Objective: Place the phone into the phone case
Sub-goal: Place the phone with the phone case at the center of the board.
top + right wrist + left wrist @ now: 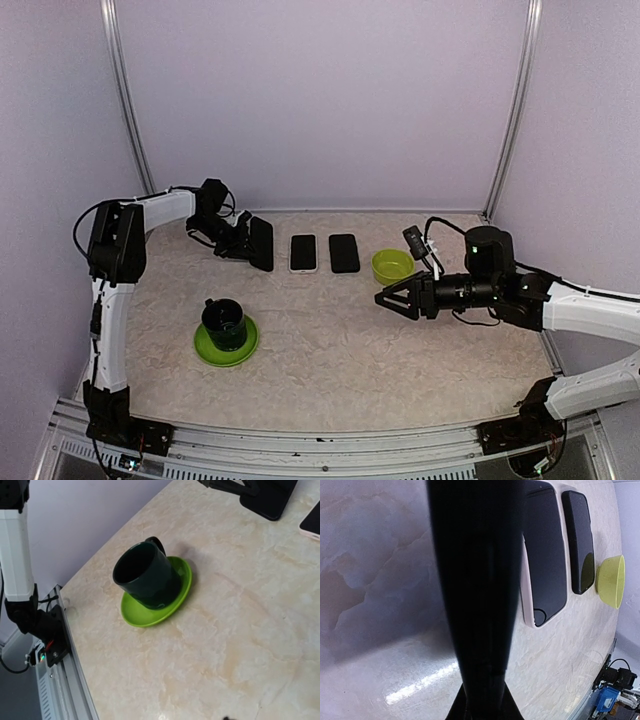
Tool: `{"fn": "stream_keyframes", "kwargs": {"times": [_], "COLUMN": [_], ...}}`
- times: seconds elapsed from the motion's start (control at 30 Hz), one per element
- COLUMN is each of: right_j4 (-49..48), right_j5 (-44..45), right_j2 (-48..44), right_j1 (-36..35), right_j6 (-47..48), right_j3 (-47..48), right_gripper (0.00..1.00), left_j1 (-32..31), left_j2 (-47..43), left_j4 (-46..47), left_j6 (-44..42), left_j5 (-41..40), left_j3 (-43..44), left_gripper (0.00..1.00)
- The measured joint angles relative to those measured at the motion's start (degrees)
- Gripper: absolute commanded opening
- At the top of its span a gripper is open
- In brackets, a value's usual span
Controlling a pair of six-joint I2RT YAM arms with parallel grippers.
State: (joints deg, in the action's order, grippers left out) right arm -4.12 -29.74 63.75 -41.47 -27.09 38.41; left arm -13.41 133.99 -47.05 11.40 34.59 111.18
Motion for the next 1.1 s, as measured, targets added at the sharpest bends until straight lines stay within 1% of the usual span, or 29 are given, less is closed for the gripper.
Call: {"fn": "stream_keyframes", "kwargs": {"times": [0.3,0.4,0.73,1.1], "right_j4": [-0.17,-0.28,-0.39,-0.46], "right_j5": [0.0,-0.02,0.0,-0.02], "right_j2": [0.11,0.44,1.2,2.01], "right_j1": [0.0,0.0,0.0,0.0], "right_j6": [-0.44,-0.61,-0.63,-0.7], "right_j3": [-0.42,-0.44,-0.44,-0.44], "right_gripper": [0.52,0.52,0.52,0.52], "left_j1": [0.48,0.5,0.72,1.11], "left_j2": [1.14,1.7,3.06,4.39], "left_j4": [-0.81,-1.01,-0.83,-0.59], "left_j6": [-0.11,-0.13,-0.09,0.07], "left_j5": [0.63,0.74,0.74,-0.63], "left_j3": [1.79,2.8,5.07,6.51], "left_gripper": [0.14,0.17,0.18,0.26]}}
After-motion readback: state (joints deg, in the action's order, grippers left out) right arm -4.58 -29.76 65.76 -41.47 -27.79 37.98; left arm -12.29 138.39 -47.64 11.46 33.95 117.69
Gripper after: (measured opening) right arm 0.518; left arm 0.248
